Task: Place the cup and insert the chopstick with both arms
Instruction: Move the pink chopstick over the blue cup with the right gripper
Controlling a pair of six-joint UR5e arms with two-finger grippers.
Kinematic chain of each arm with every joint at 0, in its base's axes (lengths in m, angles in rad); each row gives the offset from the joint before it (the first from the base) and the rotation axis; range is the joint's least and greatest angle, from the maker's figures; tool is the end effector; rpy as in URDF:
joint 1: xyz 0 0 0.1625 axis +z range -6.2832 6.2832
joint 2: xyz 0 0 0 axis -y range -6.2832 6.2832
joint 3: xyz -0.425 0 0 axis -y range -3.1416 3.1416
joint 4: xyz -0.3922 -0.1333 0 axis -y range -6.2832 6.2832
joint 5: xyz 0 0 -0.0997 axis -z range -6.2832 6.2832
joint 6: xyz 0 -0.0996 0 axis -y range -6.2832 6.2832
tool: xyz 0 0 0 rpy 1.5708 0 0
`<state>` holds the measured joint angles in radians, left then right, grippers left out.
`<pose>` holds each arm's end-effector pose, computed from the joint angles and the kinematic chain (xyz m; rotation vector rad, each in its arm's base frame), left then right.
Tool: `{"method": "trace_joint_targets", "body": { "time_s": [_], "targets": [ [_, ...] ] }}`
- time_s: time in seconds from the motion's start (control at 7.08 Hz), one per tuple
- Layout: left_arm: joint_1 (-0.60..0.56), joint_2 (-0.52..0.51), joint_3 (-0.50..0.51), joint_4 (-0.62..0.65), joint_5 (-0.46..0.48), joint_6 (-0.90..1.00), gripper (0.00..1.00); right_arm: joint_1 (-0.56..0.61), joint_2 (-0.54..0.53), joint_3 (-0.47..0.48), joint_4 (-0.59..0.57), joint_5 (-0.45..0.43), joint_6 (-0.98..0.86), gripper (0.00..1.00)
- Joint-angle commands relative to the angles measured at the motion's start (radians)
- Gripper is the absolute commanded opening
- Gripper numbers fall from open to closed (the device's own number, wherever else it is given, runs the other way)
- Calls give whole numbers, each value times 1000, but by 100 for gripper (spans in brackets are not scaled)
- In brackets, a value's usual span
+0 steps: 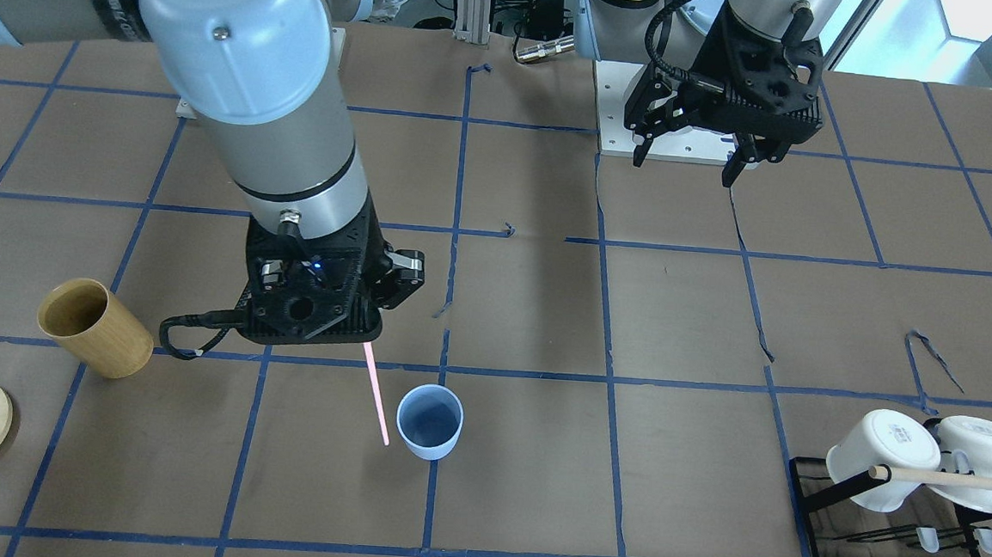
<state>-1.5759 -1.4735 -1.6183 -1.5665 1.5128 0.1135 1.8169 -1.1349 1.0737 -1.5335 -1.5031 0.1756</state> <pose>-0.1414 -0.4546 0.5111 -0.1853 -3.0798 0.0882 0.2998 -0.6186 0.4748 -0.1095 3.0684 -0.0141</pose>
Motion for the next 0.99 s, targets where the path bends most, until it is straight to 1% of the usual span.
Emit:
{"method": "trace_joint_targets", "body": {
  "time_s": [0.0, 0.28, 0.56, 0.71, 0.85],
  "targets": [
    [-1, 1, 0, 0, 0, 0, 100, 83, 27, 2, -4, -23, 71, 0],
    [-1, 1, 0, 0, 0, 0, 100, 91, 26, 47, -13, -22, 87, 0],
    [0, -1, 0, 0, 0, 0, 100, 91, 33, 104, -84, -23, 85, 0],
    [-1, 1, 0, 0, 0, 0, 100, 91, 35, 142, -155, -23, 84, 12],
    [-1, -1, 0, 0, 0, 0, 100, 91, 32, 159, -181, -25, 85, 32]
  ]
}}
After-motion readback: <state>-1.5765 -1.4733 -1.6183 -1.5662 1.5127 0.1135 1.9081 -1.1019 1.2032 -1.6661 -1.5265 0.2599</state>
